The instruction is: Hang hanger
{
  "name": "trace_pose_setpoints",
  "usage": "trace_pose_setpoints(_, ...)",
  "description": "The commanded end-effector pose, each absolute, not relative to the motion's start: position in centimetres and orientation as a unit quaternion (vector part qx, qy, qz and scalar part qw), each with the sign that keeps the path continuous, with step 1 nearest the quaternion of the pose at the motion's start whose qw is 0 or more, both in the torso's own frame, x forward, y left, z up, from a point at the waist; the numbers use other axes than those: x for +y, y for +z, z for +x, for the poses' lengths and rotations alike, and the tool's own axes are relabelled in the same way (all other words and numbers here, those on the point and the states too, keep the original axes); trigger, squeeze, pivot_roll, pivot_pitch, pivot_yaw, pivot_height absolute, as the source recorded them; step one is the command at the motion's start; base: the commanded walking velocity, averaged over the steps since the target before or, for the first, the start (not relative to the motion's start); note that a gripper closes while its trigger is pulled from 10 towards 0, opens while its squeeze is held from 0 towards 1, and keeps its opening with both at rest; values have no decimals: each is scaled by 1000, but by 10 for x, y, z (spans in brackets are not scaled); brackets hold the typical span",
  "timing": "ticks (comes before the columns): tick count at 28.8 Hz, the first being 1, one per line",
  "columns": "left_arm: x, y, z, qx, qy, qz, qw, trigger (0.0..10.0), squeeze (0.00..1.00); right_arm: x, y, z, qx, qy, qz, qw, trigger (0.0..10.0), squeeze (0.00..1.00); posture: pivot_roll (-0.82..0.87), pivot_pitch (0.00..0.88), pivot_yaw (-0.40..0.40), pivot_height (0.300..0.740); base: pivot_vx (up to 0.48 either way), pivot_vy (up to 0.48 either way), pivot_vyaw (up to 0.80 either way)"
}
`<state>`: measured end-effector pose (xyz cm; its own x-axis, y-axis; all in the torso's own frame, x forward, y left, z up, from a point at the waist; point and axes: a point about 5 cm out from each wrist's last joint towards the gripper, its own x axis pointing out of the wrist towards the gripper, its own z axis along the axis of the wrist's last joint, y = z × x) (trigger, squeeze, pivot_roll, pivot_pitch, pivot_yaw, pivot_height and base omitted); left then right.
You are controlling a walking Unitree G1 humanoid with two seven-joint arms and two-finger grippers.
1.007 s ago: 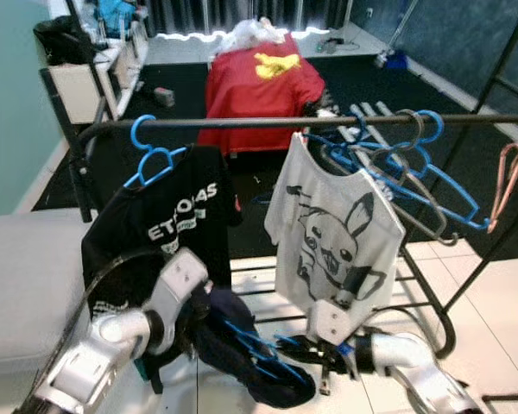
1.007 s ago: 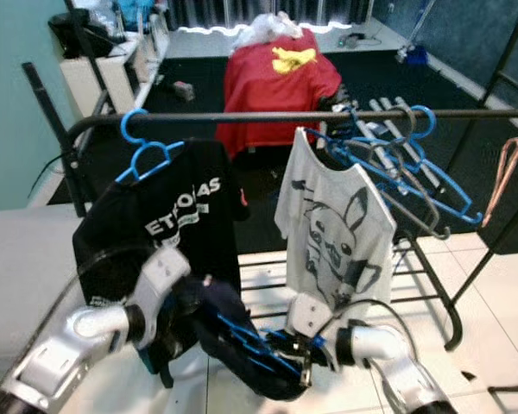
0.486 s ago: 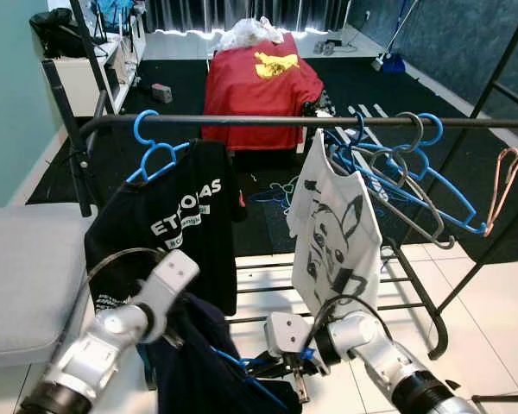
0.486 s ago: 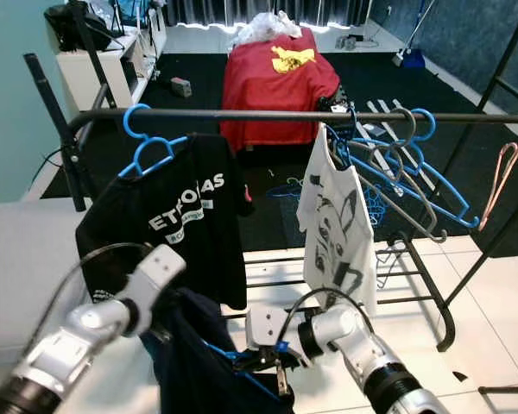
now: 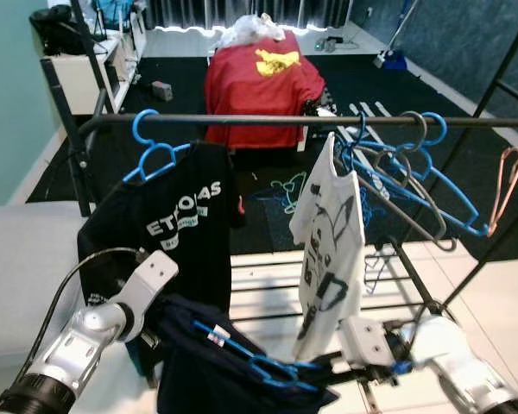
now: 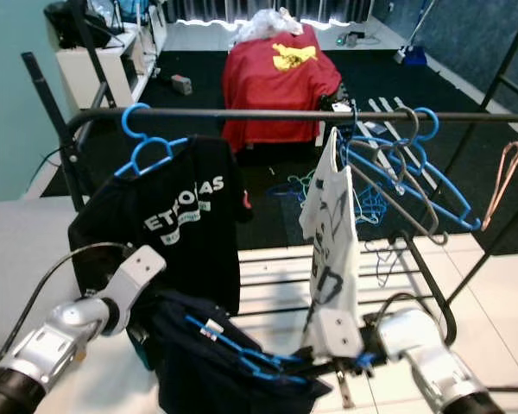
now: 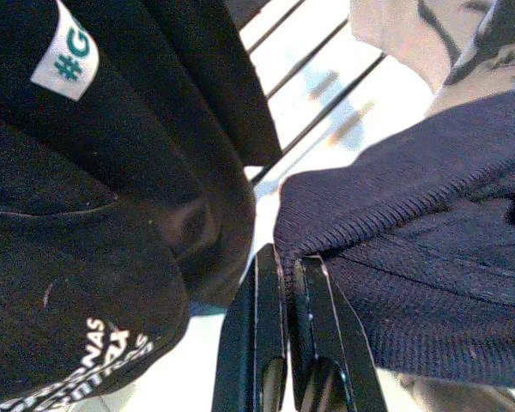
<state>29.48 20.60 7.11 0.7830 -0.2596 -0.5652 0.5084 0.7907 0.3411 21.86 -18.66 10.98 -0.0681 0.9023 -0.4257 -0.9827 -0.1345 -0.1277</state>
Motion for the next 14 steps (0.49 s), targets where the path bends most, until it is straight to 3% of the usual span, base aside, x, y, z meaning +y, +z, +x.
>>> trace_pose_setpoints(1,259,66,289,308,-101,294,899,0,0,-202,116,209,125,744,-203,624,0,0,-43,67,-27,740,0,0,0)
trace_pose_setpoints(5,261,63,287,310,-94,291,900,0,0,-208,124,199,129,745,-195,625,0,0,-45,63,-26,740,0,0,0)
trace_pose_setpoints(9,271,65,283,299,-81,291,905,0,0,-233,123,206,150,679,-214,686,0,0,-50,57,-28,740,0,0,0)
trace_pose_setpoints(14,273,68,282,283,-79,287,912,0,0,-244,120,211,169,637,-235,715,0,0,-43,57,-29,740,0,0,0)
